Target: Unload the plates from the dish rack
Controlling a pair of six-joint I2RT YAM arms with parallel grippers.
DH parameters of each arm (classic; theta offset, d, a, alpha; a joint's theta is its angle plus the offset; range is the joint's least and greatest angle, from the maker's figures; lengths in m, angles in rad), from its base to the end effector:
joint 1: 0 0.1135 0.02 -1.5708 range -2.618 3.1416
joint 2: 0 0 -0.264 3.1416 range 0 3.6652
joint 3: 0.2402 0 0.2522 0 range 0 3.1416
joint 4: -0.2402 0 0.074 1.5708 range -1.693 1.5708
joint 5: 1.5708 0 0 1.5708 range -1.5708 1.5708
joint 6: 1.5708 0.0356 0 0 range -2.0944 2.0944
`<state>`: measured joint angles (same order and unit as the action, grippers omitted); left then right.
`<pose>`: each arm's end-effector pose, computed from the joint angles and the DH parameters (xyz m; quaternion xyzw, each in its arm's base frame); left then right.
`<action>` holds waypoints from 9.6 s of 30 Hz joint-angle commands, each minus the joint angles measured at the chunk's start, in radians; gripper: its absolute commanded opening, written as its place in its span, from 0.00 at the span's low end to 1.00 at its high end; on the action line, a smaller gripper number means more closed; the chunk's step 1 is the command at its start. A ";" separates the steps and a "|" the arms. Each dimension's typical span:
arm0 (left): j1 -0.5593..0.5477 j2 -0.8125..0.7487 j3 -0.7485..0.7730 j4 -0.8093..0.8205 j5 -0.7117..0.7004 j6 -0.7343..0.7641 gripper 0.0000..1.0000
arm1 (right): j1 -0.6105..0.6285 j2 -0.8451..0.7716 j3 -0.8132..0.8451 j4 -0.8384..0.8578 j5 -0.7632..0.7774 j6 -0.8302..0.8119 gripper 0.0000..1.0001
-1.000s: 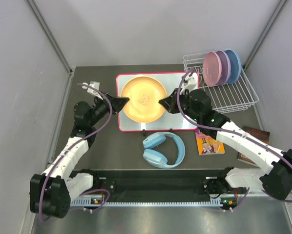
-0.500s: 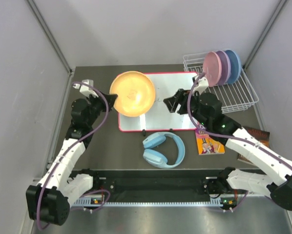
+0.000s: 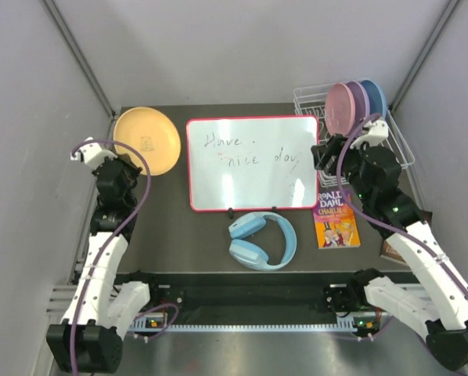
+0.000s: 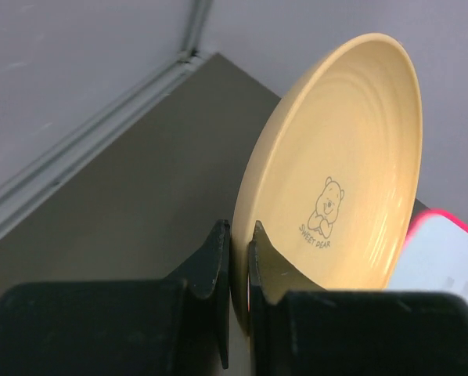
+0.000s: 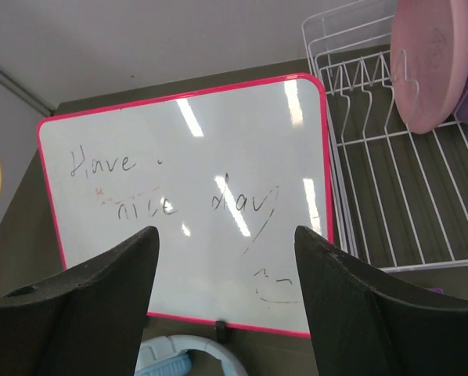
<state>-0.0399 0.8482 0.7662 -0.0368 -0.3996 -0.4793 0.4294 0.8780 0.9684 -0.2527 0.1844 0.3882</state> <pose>0.2009 0.0058 0.3386 -0.2883 0.6866 -0.0236 0.6670 0.1823 0.0763 0.3809 0.0440 0.7599 0.1919 0.6195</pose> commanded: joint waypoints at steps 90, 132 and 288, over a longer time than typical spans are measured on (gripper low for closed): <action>0.350 0.273 -0.070 0.301 0.871 -0.110 0.75 | -0.182 0.848 0.429 0.739 0.885 -0.787 0.00; -0.259 0.299 -0.051 0.558 0.884 -0.162 0.08 | 0.292 0.262 -0.071 0.415 -0.232 0.229 0.00; 0.137 0.219 -0.065 0.449 1.050 -0.219 0.89 | -0.268 0.238 0.138 0.064 -0.063 -0.080 0.00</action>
<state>0.1574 1.0748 0.6422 0.2985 0.5323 -0.6712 0.1474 1.2362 1.2011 0.0021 0.5831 0.0170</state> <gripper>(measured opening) 0.886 0.142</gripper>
